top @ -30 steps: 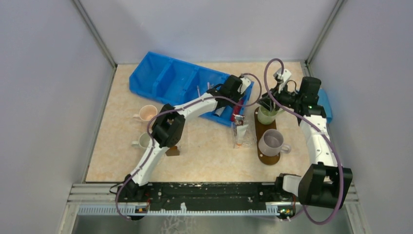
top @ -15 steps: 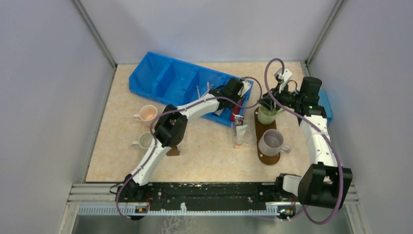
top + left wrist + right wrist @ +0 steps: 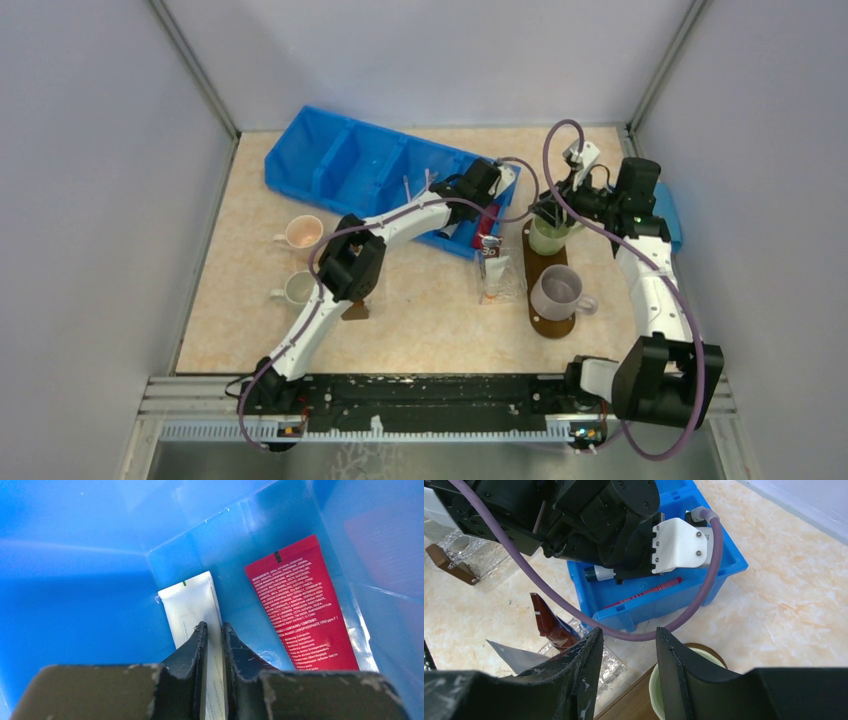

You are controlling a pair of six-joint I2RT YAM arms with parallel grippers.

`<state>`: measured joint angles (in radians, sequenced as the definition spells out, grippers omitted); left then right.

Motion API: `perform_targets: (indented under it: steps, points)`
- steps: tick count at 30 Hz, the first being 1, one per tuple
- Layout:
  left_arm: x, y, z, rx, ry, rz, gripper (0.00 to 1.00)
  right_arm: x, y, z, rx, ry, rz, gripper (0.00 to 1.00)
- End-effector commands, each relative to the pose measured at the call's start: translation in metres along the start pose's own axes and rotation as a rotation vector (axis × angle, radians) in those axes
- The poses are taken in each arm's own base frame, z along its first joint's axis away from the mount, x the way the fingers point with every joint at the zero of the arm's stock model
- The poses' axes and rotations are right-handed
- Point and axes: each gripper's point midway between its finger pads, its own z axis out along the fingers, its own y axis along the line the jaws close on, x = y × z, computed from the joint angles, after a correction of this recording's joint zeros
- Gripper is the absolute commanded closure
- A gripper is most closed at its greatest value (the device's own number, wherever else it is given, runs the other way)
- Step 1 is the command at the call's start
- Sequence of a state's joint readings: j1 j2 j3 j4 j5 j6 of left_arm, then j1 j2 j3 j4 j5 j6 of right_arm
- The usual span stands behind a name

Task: Prepare toiletry sets of a toothbrush and toothpaste on the tray
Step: Pick up the toothpaste from the storage box.

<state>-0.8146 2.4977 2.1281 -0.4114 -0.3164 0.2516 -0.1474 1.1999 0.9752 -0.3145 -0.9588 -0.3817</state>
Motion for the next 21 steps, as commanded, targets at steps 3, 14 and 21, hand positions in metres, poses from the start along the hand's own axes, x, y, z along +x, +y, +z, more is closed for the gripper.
perform_targets:
  steps: [3,14,21]
  points:
    - [0.0,0.007,-0.003,0.005,0.008,0.001,0.95,-0.016,-0.001,-0.006,0.007,-0.039,-0.05,0.57]
    - [-0.025,0.023,-0.039,-0.022,-0.123,-0.038,0.75,-0.016,-0.001,-0.006,0.005,-0.039,-0.05,0.57]
    - [-0.004,0.003,-0.017,0.027,-0.001,0.013,0.47,-0.017,-0.001,-0.006,0.006,-0.04,-0.05,0.57]
